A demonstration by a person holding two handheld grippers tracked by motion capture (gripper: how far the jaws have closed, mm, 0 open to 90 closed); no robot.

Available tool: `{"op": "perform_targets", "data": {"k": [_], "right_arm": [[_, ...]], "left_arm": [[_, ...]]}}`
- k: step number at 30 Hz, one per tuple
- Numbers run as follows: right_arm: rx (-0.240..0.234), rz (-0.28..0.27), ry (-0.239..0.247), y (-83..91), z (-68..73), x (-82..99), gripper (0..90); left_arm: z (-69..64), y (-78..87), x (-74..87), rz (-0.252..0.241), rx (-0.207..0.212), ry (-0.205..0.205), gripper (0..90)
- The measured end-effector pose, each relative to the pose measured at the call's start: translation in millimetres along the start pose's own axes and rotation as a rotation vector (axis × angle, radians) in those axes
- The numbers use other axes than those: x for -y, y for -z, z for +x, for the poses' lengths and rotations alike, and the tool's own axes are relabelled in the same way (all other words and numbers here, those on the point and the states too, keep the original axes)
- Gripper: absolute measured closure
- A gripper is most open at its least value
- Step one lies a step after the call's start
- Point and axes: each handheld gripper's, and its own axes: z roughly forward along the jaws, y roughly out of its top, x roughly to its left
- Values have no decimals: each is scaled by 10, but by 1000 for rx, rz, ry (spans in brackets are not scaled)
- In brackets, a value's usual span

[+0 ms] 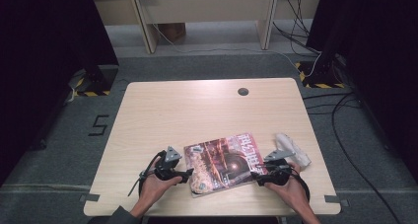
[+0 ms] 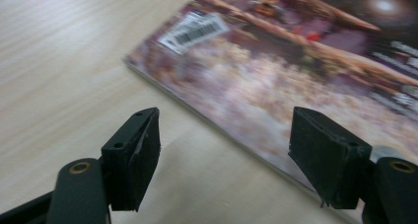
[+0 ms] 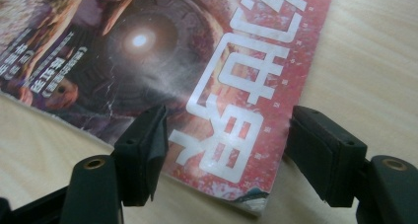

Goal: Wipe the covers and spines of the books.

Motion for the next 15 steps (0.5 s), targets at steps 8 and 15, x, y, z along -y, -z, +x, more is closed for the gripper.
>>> {"op": "perform_targets", "data": {"k": [8, 15], "right_arm": [[-23, 2, 22, 36, 112, 60, 319], [-24, 0, 32, 37, 161, 79, 306]], "left_arm": [[-238, 78, 112, 22, 73, -26, 246], [-405, 120, 205, 38, 83, -62, 188]]}}
